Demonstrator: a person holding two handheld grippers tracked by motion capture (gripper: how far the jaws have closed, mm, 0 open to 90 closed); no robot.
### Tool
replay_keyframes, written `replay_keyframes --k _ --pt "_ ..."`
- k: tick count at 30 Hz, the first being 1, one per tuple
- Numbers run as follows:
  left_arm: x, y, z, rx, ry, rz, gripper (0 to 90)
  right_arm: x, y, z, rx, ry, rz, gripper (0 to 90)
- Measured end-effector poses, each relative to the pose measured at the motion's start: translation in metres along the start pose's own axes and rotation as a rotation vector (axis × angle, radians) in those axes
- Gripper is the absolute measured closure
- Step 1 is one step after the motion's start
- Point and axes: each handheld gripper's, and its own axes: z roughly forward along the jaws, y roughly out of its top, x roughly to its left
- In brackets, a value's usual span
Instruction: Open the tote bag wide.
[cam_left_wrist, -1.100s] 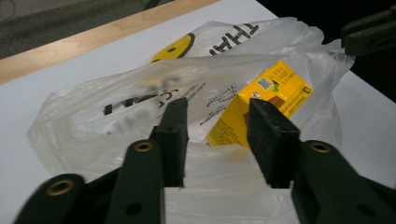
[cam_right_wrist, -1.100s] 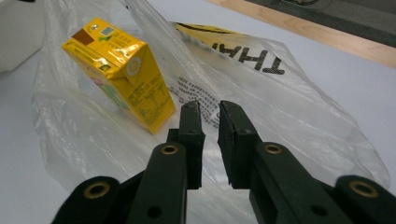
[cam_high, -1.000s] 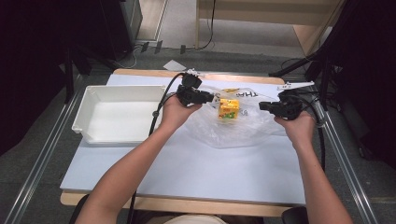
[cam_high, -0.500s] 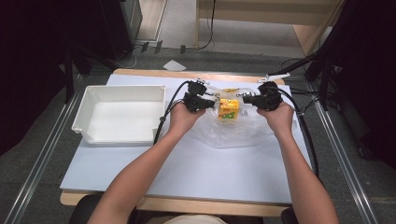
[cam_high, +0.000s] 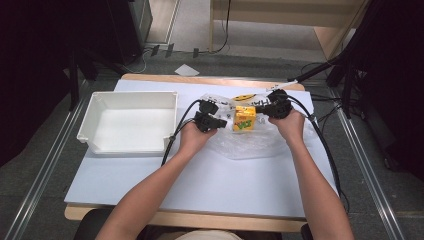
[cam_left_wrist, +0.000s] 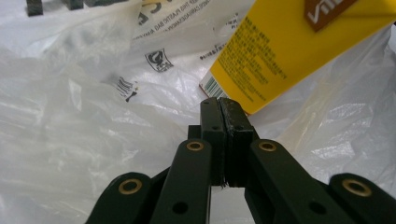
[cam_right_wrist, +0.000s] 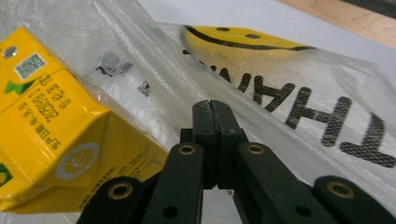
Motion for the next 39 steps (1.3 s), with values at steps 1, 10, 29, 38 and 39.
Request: replay_keyframes --k 1,10,29,38,39 --pt "-0.001 -0.001 0.001 0.001 -0.004 0.0 89.8 0.001 -0.001 0.002 0.005 0.006 -0.007 90.0" --pt "-0.007 -0.017 0.01 0.01 -0.023 0.01 89.9 -0.004 -0.004 0.021 0.028 -0.007 -0.003 90.0" --pt "-0.013 -0.048 0.001 0.027 -0.05 0.053 90.0 -0.026 0.006 0.053 0.039 -0.041 0.052 90.0" --pt "-0.017 -0.063 -0.009 0.025 -0.066 0.078 90.0 -0.03 0.013 0.064 0.046 -0.075 0.053 90.0" --pt "-0.017 -0.064 -0.009 0.022 -0.071 0.078 90.0 -0.031 0.013 0.065 0.039 -0.075 0.056 90.0"
